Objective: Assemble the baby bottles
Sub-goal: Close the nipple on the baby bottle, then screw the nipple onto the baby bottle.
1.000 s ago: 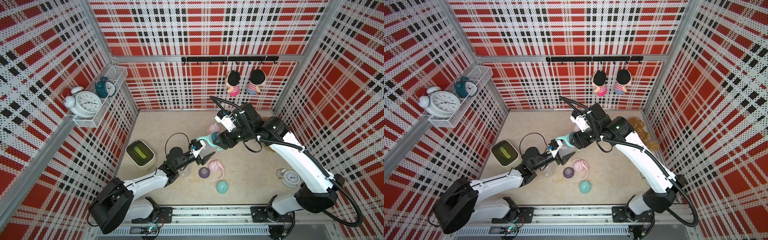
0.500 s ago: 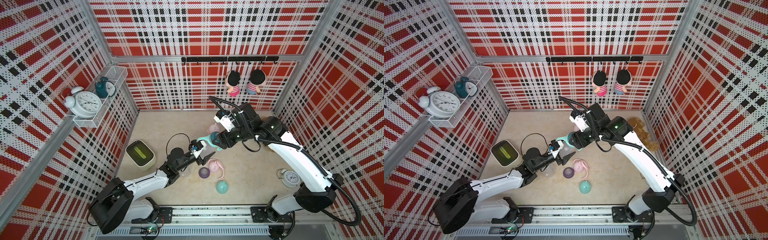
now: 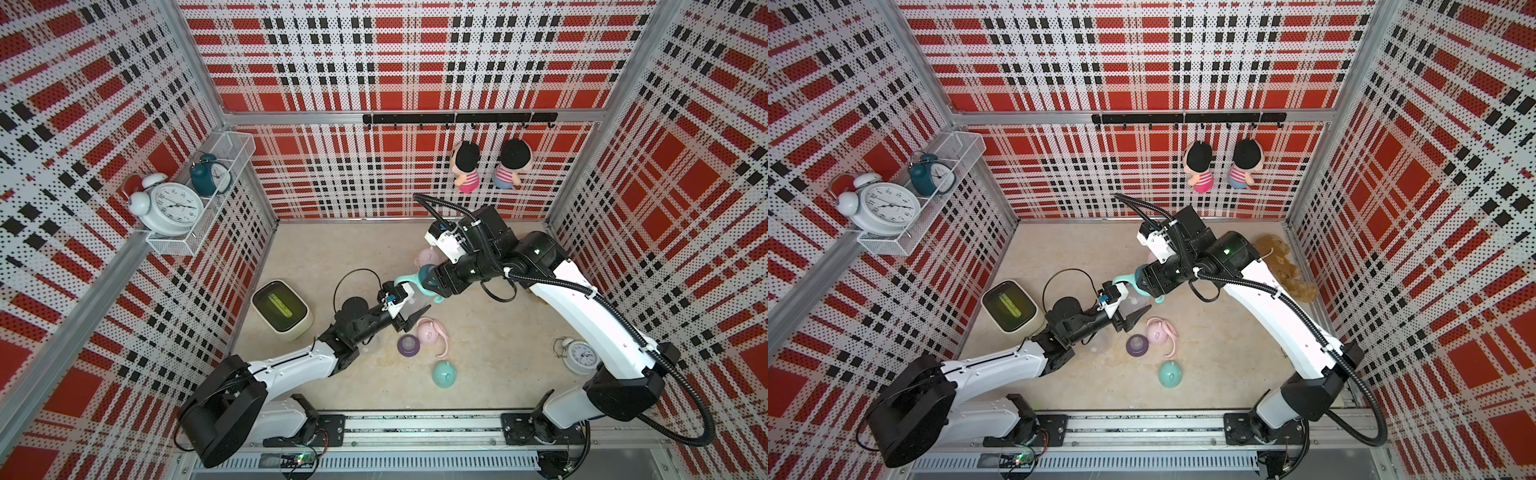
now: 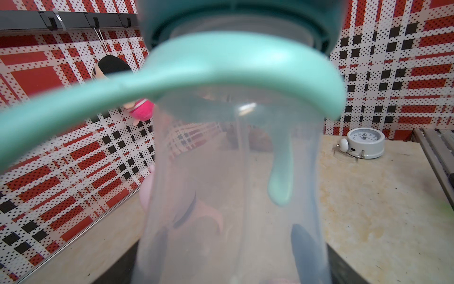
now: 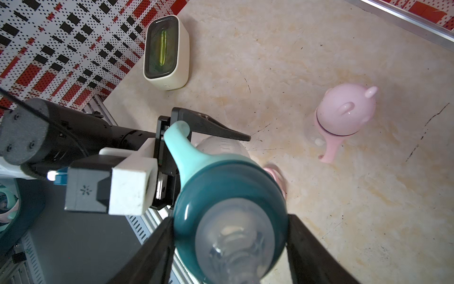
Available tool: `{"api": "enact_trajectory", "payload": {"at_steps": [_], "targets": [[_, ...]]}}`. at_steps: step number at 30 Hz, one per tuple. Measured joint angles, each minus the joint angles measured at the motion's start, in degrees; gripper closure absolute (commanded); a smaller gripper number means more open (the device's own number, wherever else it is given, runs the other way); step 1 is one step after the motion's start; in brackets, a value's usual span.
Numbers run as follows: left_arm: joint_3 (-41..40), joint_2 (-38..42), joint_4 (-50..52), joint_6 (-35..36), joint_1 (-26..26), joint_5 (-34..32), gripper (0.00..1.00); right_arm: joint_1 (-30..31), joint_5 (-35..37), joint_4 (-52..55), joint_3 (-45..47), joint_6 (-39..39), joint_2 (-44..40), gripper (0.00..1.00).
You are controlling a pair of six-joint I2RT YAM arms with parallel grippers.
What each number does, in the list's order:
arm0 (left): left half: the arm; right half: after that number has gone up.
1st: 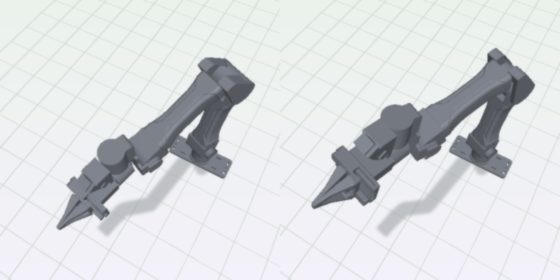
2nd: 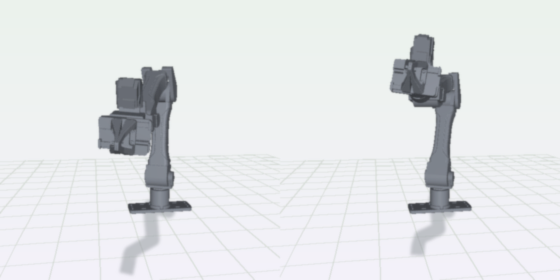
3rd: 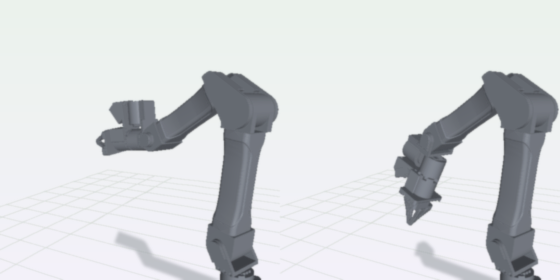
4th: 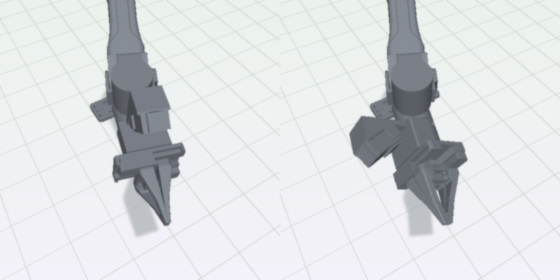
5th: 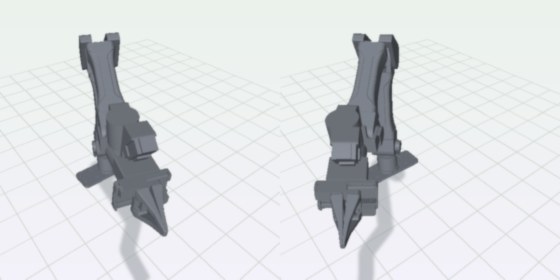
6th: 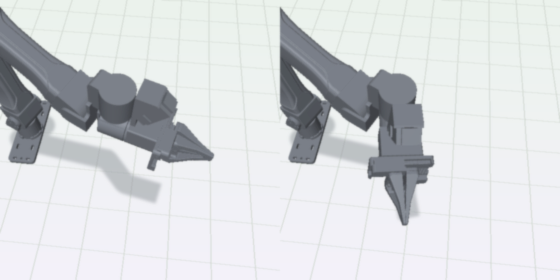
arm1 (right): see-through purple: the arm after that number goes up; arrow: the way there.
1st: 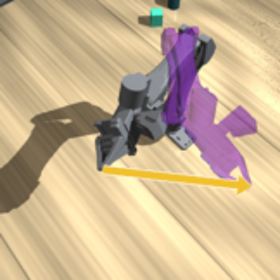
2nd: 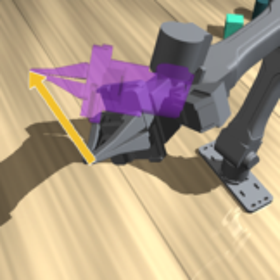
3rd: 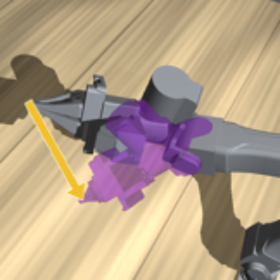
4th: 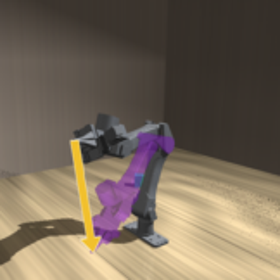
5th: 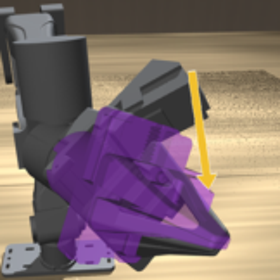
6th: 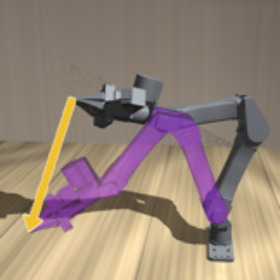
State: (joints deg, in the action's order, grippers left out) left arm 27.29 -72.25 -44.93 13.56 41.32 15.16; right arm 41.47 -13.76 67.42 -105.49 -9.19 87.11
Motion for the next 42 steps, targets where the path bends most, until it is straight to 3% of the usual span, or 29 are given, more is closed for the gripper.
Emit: {"api": "enact_trajectory", "payload": {"at_steps": [11, 17, 23, 30, 36, 42], "targets": [[0.00, -0.28, 1.31, -0.07, 1.03, -2.16, 1.00, -0.11, -0.61, -0.37, 1.49, -3.02, 0.00, 0.41], [0.31, -0.50, 1.36, 0.22, 4.26, -9.42, 1.00, -0.52, -0.61, 0.17, 1.09, -12.09, 0.31, 0.46], [0.85, -2.67, 1.36, 1.05, 6.40, -15.30, 1.00, -1.09, 0.50, 1.14, 0.57, -24.65, 1.92, 0.43], [1.38, -3.67, 1.42, 2.40, 7.52, -19.80, 1.00, -1.31, 1.55, 6.23, -6.01, -33.94, 6.78, 0.28], [2.62, -3.67, 1.07, 3.19, 7.52, -19.63, 1.00, -1.25, 1.75, 9.86, -12.52, -35.28, 9.14, 0.13], [3.96, -3.67, -0.61, 3.23, 6.91, -17.97, 1.00, -1.07, 1.53, 12.70, -20.35, -33.88, 10.19, 0.06]]}}
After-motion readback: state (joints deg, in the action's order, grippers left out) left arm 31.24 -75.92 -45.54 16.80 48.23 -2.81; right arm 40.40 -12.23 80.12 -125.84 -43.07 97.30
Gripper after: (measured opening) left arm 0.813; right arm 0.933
